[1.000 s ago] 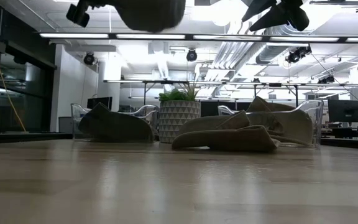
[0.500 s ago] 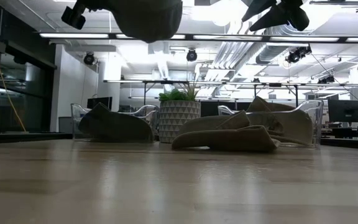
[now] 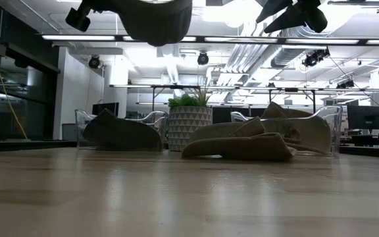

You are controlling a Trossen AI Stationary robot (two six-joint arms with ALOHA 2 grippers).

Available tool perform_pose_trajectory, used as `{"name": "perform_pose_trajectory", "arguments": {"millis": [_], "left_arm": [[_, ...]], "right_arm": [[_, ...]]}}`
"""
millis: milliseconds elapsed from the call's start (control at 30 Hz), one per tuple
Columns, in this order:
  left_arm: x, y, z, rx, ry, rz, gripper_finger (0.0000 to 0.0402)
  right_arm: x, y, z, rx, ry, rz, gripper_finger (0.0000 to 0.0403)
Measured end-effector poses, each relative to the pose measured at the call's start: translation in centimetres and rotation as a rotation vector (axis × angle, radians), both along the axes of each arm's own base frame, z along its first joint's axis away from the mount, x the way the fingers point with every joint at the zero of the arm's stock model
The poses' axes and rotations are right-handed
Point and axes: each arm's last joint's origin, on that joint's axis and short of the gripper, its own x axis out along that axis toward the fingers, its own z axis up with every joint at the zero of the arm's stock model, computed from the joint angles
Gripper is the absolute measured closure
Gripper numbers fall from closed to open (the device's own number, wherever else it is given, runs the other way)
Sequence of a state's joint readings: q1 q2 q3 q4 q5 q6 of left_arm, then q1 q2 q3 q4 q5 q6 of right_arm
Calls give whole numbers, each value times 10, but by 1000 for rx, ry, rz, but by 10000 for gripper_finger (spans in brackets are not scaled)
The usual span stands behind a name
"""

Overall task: Pick & Place hat
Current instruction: Put the blue cap into the left transparent bin

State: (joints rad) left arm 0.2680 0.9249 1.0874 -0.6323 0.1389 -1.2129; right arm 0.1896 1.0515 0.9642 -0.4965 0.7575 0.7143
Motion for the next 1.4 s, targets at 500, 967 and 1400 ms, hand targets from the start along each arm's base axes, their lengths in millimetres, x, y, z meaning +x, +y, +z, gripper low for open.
{"name": "perform_pose_trajectory", "arguments": {"millis": [500,967,1400], "left_arm": [[-11,10,4,133,2,436,401],[-19,20,8,215,-56,930,401],[-12,23,4,202,-54,986,401]], "right_arm": [[0,0,0,-13,4,-7,231],[0,-1,0,-18,4,-15,231],[0,-1,0,-18,4,-15,231]]}}
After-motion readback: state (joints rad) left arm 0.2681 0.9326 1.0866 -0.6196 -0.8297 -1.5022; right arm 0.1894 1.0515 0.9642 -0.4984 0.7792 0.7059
